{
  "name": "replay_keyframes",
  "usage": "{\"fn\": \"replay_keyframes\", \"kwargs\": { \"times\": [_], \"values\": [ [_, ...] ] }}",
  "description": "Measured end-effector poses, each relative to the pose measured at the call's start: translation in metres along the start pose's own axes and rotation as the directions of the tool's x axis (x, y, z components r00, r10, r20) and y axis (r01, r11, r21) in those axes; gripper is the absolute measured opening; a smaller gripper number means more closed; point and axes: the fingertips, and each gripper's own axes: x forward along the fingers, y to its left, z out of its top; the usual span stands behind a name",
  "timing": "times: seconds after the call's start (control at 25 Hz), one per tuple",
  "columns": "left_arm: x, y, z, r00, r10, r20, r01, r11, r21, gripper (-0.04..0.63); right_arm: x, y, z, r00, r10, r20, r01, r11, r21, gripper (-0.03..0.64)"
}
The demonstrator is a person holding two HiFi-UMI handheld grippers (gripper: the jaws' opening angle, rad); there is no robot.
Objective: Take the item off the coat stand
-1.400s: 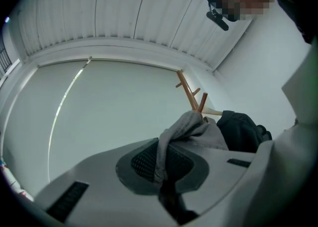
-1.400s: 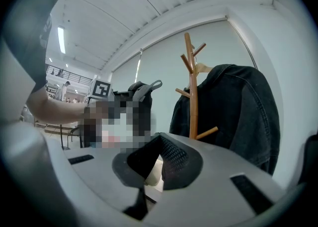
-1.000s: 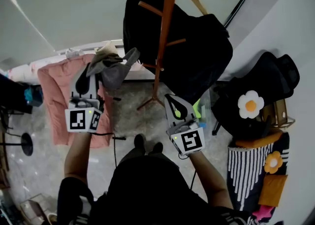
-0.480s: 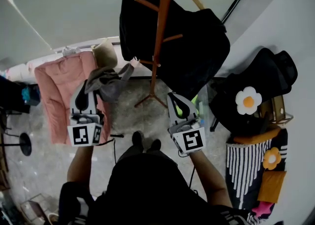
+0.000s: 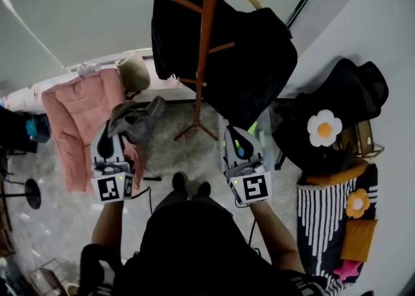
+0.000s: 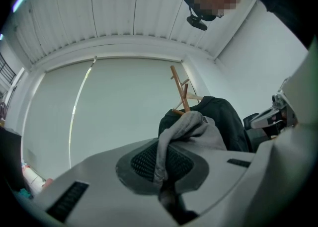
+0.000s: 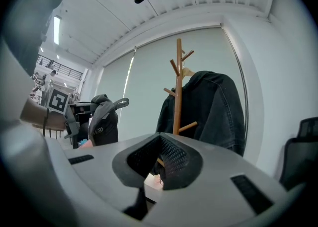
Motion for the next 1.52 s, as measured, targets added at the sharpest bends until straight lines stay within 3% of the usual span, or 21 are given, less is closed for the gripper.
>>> {"fn": "replay_keyframes", "kwargs": {
  "times": [0.36,0.64,1.52],
  "values": [
    [-0.017,0.003,-0.017,0.999,0.042,-0.026,-0.042,0.999,0.001,0.033,-0.012,-0.007,-0.008,0.999,-0.041,-0.013,0.041,0.999,0.003,0.020],
    [-0.027,-0.003,-0.027,0.999,0.025,-0.048,-0.023,0.999,0.043,0.034,-0.017,-0.016,-0.014,0.997,-0.076,-0.021,0.076,0.997,0.026,0.020],
    [-0.039,-0.011,-0.025,0.998,0.044,-0.043,-0.044,0.999,0.000,0.034,-0.016,-0.023,-0.018,0.993,-0.101,-0.062,0.100,0.995,-0.012,0.017]
  ]
}}
